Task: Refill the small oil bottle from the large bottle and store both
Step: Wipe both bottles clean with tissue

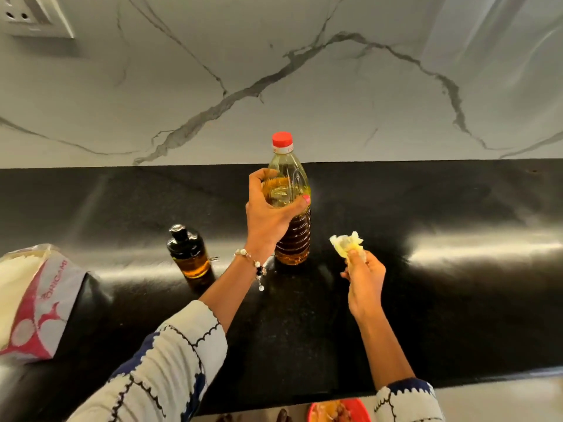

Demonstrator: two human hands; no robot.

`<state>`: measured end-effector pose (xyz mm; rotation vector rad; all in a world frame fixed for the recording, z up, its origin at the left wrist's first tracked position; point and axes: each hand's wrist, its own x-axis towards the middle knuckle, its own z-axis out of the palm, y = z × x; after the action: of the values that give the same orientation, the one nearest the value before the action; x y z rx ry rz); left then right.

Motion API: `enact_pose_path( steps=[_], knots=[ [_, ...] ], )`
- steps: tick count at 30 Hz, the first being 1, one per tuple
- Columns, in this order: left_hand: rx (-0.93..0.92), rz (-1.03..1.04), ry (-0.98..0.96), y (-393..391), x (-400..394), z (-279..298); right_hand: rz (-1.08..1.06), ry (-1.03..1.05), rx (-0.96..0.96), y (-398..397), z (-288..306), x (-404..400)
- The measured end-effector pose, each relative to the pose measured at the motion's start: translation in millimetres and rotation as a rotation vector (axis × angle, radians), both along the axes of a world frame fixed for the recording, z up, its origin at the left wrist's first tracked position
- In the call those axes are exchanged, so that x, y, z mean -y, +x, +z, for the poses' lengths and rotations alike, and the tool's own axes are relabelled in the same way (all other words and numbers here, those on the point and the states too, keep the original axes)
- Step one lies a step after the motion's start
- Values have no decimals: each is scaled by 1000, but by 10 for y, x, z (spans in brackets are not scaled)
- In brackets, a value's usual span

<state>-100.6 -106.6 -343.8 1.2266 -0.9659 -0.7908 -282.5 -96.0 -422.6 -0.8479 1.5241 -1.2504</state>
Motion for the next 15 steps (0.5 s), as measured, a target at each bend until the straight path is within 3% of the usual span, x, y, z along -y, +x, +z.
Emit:
enact_pose_path(
  steps=[7, 15],
  knots=[
    [175, -82, 6, -461, 79, -80, -30, 124, 122, -354, -7, -35],
    [287, -167, 71, -450, -42, -30, 167, 165, 263, -175, 99, -143]
  ],
)
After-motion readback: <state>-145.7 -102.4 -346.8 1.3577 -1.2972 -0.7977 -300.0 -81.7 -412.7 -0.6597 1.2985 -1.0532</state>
